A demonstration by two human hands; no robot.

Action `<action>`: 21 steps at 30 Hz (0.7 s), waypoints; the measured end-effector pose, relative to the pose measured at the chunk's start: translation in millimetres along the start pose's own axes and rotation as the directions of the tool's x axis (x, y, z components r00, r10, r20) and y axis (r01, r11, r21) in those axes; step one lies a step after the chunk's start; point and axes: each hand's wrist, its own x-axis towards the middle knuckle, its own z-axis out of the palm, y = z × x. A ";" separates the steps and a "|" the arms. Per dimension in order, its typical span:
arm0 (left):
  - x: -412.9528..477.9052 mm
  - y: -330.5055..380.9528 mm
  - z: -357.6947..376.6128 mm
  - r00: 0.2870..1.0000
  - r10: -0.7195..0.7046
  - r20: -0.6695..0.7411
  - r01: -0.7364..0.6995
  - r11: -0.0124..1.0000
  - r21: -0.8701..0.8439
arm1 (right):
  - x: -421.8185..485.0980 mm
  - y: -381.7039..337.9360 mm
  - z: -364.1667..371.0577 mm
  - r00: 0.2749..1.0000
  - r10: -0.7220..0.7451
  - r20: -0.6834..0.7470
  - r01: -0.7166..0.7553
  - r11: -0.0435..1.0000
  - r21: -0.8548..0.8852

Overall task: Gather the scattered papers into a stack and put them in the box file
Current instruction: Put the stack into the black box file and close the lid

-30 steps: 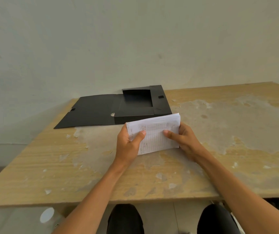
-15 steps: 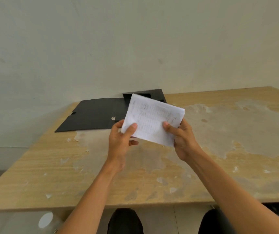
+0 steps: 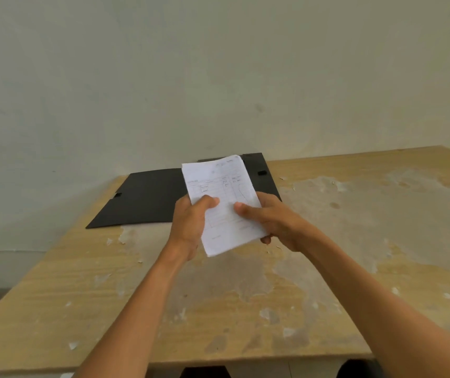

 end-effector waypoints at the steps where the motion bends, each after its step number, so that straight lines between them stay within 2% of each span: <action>1: 4.0 0.5 0.7 0.999 -0.035 -0.036 0.035 0.999 -0.011 | 5.2 1.3 3.9 0.998 -0.032 -0.047 0.032 0.999 -0.009; 4: 9.9 -1.7 7.9 0.982 -0.162 -0.097 0.157 0.986 -0.060 | 21.5 6.1 9.6 0.974 -0.063 -0.219 0.067 0.998 0.011; 7: 20.2 -6.9 15.1 0.982 -0.141 -0.128 0.150 0.986 0.068 | 38.1 8.0 11.1 0.964 -0.048 -0.262 0.059 0.998 0.035; 11: 56.9 -8.8 7.5 0.982 -0.085 -0.167 0.120 0.970 0.211 | 61.3 7.9 -2.3 0.949 0.003 -0.316 -0.038 0.994 -0.107; 14: 95.8 -10.6 -2.8 0.975 -0.123 -0.186 0.171 0.947 0.271 | 75.9 12.9 -26.5 0.857 -0.058 -0.512 -0.079 0.967 -0.241; 16: 123.9 -15.3 -5.2 0.967 -0.166 -0.194 0.220 0.926 0.305 | 83.3 23.4 -40.1 0.792 -0.204 -0.575 -0.087 0.895 -0.438; 17: 137.3 -18.9 -4.2 0.962 -0.190 -0.194 0.246 0.912 0.329 | 87.3 30.1 -44.9 0.789 -0.267 -0.554 -0.099 0.834 -0.543; 19: 161.1 -27.2 2.5 0.951 -0.243 -0.189 0.299 0.879 0.373 | 96.7 44.5 -51.3 0.828 -0.310 -0.467 -0.113 0.723 -0.681; 21: 181.2 -36.3 13.1 0.929 -0.312 -0.200 0.368 0.839 0.401 | 105.4 59.8 -55.0 0.872 -0.282 -0.400 -0.138 0.642 -0.754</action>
